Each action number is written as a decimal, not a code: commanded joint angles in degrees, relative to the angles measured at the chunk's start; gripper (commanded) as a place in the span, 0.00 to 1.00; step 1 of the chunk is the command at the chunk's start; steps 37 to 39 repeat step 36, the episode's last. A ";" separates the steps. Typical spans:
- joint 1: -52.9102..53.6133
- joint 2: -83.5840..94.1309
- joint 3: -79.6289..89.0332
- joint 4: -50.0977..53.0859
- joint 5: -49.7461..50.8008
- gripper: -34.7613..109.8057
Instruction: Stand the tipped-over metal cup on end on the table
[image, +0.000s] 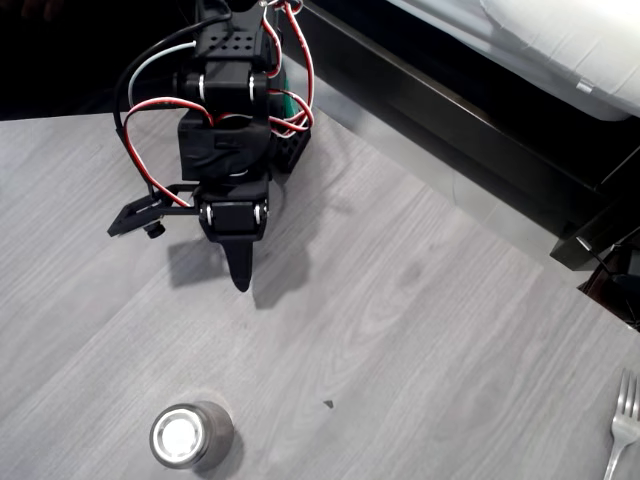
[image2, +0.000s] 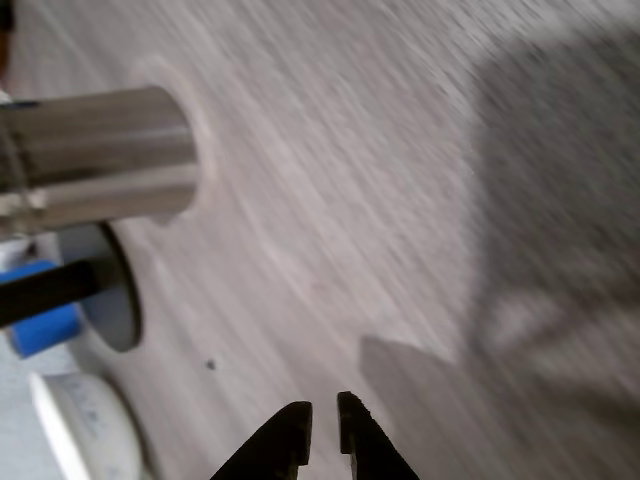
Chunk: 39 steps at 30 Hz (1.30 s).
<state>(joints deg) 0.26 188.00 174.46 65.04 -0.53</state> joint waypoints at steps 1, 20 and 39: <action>-0.35 1.58 0.00 2.55 -0.09 0.24; -0.09 1.58 0.00 3.69 -0.09 0.24; -0.09 1.58 0.00 3.69 -0.09 0.24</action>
